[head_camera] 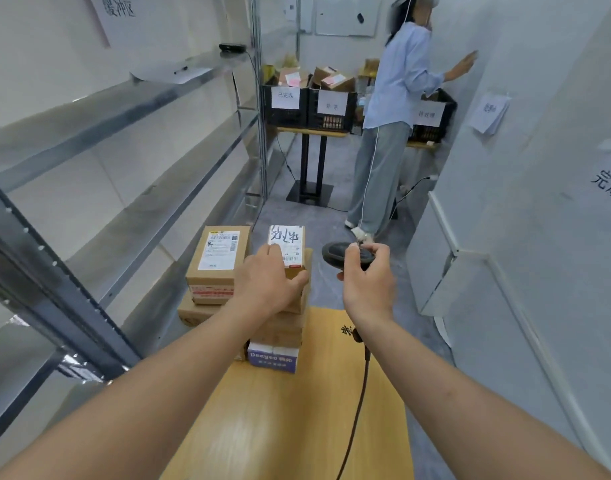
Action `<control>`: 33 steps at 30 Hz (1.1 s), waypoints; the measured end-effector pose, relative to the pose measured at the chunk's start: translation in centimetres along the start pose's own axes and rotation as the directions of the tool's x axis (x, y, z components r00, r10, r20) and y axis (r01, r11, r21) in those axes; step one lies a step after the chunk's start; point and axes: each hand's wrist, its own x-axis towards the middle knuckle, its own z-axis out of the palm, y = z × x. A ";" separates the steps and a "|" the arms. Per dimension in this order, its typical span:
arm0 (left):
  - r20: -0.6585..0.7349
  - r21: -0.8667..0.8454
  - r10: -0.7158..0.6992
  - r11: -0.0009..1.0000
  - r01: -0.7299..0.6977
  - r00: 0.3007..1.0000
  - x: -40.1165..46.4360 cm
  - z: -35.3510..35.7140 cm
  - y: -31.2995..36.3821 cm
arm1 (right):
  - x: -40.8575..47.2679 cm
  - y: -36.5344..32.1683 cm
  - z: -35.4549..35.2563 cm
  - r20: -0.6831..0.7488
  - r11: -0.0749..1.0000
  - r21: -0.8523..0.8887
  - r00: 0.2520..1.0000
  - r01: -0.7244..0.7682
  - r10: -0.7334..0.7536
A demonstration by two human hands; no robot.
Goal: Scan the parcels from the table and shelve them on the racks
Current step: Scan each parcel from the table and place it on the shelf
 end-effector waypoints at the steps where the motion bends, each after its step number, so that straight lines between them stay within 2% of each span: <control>1: 0.004 0.011 -0.036 0.999 0.036 0.999 0.8 0.7 0.3 | 1.0 0.3 0.0 0.011 1.000 0.012 1.000 -0.005 0.005; 6: 0.019 0.014 -0.227 0.974 0.227 0.974 3.4 3.5 1.2 | 4.1 2.0 0.7 0.089 0.999 0.030 0.996 -0.016 0.013; 10: -0.028 -0.118 -0.328 0.939 0.323 0.944 4.0 4.8 1.5 | 5.1 2.9 1.1 0.150 0.999 0.025 0.988 -0.027 0.022; 14: -0.041 -0.275 -0.358 0.901 0.334 0.933 4.1 5.1 0.9 | 5.4 3.2 1.1 0.174 0.999 0.040 0.984 -0.030 0.022; 19: -0.086 -0.412 -0.216 0.896 0.163 0.973 3.4 3.7 -0.3 | 4.8 2.1 0.7 0.184 0.997 0.076 0.983 0.005 -0.019; 23: -0.123 -0.428 -0.067 0.904 0.008 0.990 2.6 2.0 -0.7 | 3.2 0.7 0.4 0.212 0.993 0.085 0.972 0.087 -0.104; 28: -0.129 -0.396 0.020 0.916 -0.070 0.991 0.5 0.2 -1.1 | 0.7 -0.4 -0.7 0.217 0.985 0.062 0.961 0.161 -0.171; 33: -0.130 -0.374 0.042 0.923 -0.088 0.991 -2.0 -1.0 -2.1 | -2.2 -1.5 -2.0 0.206 0.978 0.045 0.956 0.203 -0.208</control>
